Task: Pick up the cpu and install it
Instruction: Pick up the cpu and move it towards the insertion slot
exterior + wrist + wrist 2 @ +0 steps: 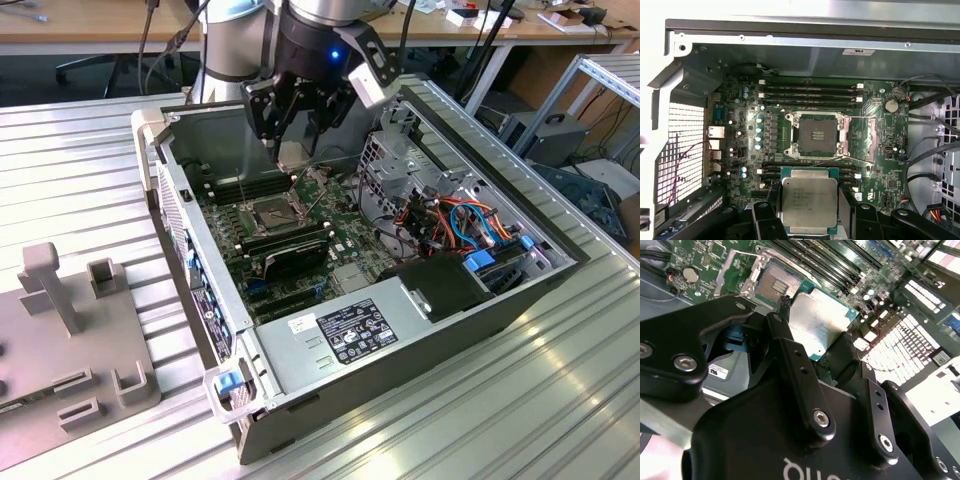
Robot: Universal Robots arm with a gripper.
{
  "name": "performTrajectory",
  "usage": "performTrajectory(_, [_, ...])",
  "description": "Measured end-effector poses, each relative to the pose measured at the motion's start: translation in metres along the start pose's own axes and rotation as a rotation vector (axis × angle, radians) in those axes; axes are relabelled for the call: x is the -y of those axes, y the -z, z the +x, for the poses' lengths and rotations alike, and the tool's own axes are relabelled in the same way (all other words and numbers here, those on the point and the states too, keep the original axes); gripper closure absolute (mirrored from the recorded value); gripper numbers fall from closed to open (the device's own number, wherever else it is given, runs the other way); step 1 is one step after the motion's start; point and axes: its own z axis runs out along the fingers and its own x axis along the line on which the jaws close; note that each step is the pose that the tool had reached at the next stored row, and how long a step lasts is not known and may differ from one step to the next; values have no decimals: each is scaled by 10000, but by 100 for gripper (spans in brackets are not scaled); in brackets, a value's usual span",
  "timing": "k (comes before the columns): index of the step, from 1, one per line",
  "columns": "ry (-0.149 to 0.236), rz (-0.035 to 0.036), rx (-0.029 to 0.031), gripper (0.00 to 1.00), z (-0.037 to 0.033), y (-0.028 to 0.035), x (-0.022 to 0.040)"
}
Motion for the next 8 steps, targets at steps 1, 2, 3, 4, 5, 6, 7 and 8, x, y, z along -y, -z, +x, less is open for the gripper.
performTrajectory(1, [0,0,0,45,-16,-13,-4])
performTrajectory(2, [1,-1,1,45,-27,-31,-8])
performTrajectory(3, [0,1,0,45,-39,-63,-24])
performTrajectory(4, [-1,1,-1,45,-52,-100,-46])
performTrajectory(5, [-1,0,-1,45,-58,-121,-60])
performTrajectory(6, [-2,-1,-2,45,-62,-141,-72])
performTrajectory(7, [-1,1,-5,45,-66,-167,-86])
performTrajectory(8, [-1,1,-5,45,-68,-178,-94])
